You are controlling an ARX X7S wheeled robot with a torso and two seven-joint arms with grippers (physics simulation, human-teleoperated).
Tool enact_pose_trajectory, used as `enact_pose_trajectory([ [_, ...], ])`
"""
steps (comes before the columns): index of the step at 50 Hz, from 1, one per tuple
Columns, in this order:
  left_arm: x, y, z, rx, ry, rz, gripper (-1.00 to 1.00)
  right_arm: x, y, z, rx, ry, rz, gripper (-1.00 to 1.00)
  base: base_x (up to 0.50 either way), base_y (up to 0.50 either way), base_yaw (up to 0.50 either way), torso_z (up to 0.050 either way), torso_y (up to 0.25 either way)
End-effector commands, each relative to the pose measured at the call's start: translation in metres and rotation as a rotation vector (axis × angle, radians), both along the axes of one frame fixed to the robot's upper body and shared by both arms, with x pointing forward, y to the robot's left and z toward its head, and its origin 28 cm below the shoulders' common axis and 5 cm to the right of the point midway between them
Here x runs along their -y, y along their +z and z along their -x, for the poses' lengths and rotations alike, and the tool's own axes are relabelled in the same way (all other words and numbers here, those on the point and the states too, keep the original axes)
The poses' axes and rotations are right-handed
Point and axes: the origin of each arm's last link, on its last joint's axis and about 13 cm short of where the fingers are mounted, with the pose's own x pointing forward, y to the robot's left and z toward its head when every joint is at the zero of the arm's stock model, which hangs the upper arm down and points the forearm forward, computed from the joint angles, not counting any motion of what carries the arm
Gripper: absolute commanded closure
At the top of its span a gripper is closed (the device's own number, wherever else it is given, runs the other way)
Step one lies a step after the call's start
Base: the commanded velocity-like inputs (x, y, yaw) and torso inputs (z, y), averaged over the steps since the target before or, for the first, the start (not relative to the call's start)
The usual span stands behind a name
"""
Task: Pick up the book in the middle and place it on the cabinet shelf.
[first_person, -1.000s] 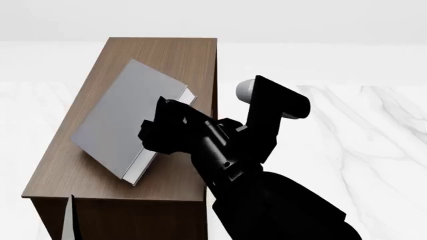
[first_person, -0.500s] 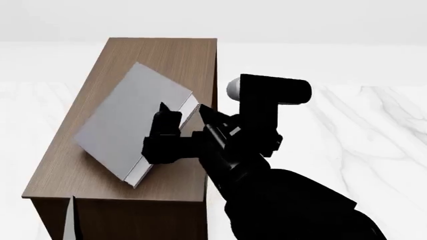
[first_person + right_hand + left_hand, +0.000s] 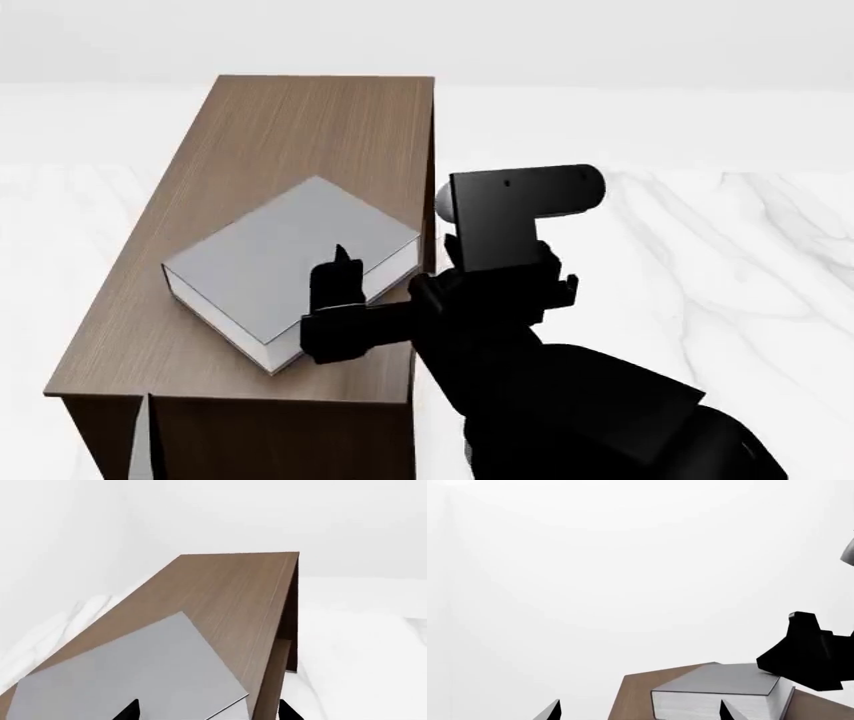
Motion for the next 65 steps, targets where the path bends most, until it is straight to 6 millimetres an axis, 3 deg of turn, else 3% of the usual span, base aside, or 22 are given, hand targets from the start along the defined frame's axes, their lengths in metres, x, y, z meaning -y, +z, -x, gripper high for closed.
enact_pose_trajectory([
  [1,-0.002,0.003,-0.002,0.012,0.011,0.004,-1.00,0.007,-0.039,0.006,-0.153,-0.055,0.193,-1.00,0.00,0.00,0.00,0.000,0.000],
  [13,-0.001,0.004,-0.002,0.013,0.012,0.006,-1.00,0.023,0.003,0.005,-0.009,-0.113,0.143,-1.00,0.00,0.00,0.00,-0.001,0.000],
  [17,-0.001,0.003,-0.002,0.012,0.010,0.005,-1.00,0.035,0.026,0.004,0.051,-0.156,0.115,-1.00,0.00,0.00,0.00,-0.002,0.000],
  [24,-0.001,0.003,-0.002,0.011,0.008,0.002,-1.00,0.049,0.048,0.008,0.123,-0.206,0.086,-1.00,0.00,0.00,0.00,0.000,0.000],
  [43,0.000,0.003,-0.002,0.012,0.009,-0.002,-1.00,0.083,0.050,0.034,0.192,-0.354,0.022,-1.00,0.00,0.00,0.00,0.000,0.000],
  [59,-0.003,0.008,-0.005,0.028,0.037,0.006,-1.00,0.085,0.028,0.065,0.329,-0.452,-0.047,-1.00,0.00,0.00,0.00,0.000,0.000],
  [65,-0.006,0.012,-0.008,0.043,0.061,0.010,-1.00,0.082,0.009,0.078,0.439,-0.524,-0.095,-1.00,0.00,0.00,0.00,0.000,0.000],
])
